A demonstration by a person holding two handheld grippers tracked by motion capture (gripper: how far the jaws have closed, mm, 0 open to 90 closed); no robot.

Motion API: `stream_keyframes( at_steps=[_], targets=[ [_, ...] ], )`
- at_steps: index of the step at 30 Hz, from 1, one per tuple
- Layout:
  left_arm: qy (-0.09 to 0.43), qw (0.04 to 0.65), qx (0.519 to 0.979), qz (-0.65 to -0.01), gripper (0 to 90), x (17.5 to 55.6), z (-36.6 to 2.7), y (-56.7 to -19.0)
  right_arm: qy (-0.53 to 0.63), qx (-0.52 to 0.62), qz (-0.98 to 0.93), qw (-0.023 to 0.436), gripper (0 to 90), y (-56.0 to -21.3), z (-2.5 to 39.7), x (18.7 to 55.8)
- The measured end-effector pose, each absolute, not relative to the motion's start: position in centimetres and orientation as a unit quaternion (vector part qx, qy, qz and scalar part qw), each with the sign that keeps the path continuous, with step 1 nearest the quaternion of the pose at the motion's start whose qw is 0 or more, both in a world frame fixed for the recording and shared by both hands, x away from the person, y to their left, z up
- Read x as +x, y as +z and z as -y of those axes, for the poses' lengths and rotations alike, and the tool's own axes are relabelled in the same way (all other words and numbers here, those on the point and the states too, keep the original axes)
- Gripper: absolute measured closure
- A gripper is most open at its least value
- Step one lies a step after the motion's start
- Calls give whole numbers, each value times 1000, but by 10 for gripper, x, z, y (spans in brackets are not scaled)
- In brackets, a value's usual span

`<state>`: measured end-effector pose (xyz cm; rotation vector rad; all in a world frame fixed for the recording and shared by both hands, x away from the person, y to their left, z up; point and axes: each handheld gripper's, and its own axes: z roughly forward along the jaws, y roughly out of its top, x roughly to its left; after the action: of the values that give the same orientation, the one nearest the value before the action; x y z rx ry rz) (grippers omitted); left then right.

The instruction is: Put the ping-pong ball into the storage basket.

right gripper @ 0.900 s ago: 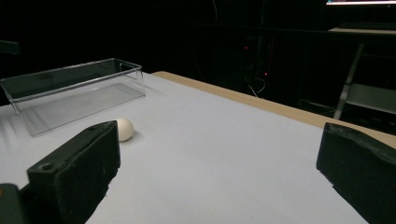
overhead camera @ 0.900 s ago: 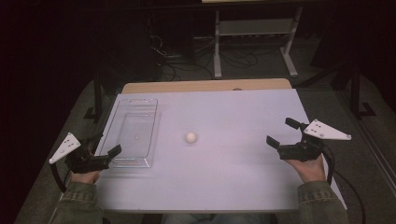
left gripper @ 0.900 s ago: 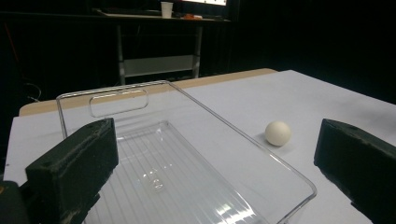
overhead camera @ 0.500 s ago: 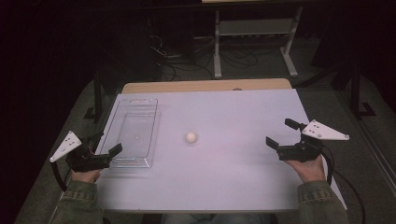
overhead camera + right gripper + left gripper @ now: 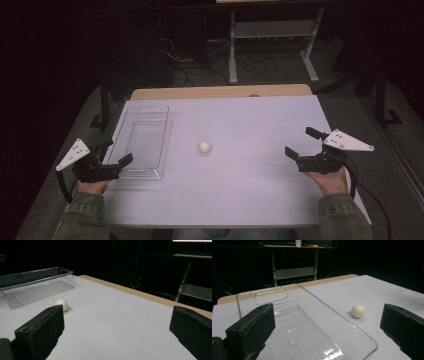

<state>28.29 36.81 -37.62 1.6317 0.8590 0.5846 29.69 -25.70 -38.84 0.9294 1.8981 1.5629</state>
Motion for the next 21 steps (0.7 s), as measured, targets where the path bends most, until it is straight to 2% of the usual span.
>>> stream_keyframes(
  at_steps=[21],
  targets=[
    [239,534,732,-348,0,290,-355,-365,575,345,-694,262,0,-388,259,296]
  ],
)
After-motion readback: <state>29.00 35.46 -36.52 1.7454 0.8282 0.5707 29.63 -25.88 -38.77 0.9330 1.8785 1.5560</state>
